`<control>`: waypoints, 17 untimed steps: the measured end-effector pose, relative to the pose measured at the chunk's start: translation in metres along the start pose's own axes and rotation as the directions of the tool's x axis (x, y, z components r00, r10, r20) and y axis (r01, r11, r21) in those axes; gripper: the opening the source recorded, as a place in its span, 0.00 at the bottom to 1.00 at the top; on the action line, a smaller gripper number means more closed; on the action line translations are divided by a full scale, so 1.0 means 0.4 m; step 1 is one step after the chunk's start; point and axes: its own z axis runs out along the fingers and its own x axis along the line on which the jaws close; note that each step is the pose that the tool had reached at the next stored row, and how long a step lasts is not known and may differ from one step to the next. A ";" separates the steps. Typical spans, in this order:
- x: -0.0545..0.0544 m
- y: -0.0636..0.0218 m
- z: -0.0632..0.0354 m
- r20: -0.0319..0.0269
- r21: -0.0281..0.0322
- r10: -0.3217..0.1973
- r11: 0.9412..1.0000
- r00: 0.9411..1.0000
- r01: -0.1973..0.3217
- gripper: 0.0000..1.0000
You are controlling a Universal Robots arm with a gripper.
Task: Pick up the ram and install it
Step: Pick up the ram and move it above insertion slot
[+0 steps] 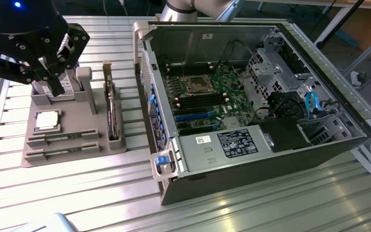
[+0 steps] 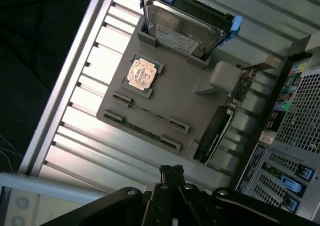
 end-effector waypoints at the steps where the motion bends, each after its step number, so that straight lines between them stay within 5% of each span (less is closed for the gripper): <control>1: 0.000 0.000 0.000 0.000 0.000 -0.027 1.000 1.000 0.027 0.10; 4: 0.001 0.000 0.000 -0.001 0.002 -0.115 0.993 0.993 0.115 0.10; 7: 0.001 0.000 0.000 -0.002 0.002 -0.210 0.978 0.978 0.210 0.10; 10: 0.001 0.000 0.000 -0.002 0.003 -0.297 0.955 0.955 0.297 0.10; 14: 0.001 0.000 0.000 -0.002 0.003 -0.364 0.932 0.932 0.364 0.10; 17: 0.001 0.000 0.000 -0.002 0.002 -0.447 0.895 0.895 0.447 0.10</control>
